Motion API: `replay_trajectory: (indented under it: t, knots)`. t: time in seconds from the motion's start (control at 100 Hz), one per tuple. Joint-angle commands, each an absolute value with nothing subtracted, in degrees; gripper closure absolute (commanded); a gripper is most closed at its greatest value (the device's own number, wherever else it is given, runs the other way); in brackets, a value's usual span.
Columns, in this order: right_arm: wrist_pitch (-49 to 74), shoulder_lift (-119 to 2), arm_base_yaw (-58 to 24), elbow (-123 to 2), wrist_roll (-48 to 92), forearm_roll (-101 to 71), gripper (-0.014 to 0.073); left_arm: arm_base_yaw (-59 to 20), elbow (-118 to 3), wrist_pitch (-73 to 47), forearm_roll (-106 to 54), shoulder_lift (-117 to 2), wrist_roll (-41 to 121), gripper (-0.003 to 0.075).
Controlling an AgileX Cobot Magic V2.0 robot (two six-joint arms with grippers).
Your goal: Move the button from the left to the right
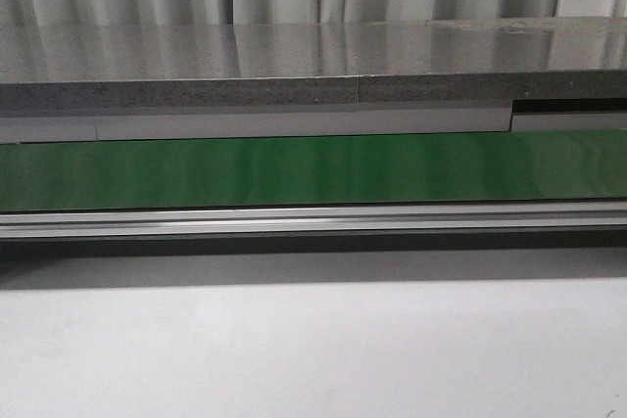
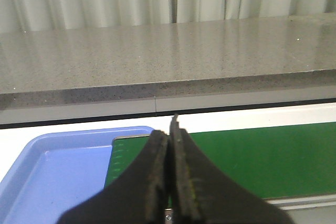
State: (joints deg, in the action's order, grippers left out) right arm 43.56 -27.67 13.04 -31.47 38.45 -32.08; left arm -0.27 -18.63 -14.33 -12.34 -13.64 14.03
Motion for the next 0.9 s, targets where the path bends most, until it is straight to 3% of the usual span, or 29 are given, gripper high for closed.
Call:
replay_trajectory:
  t: [0.0, 0.3, 0.45, 0.89]
  knots:
    - [40.41, -27.67, 13.05, -32.9, 38.74, -34.19, 0.0661, -0.65, -20.12, -9.53, -12.98, -14.28, 13.99, 0.074]
    - [37.77, -27.67, 12.74, -32.9, 38.74, -35.5, 0.0661, -0.65, -20.12, -9.53, -12.98, -14.28, 13.99, 0.074]
    - [34.83, -27.01, 7.93, -32.9, 37.17, -33.29, 0.0661, -0.65, -20.12, -9.53, -12.98, -14.28, 13.99, 0.074]
    - [25.28, -20.84, -1.05, -30.59, -1.42, 1.35, 0.0661, -0.65, -20.12, -9.53, -12.98, -14.28, 13.99, 0.074]
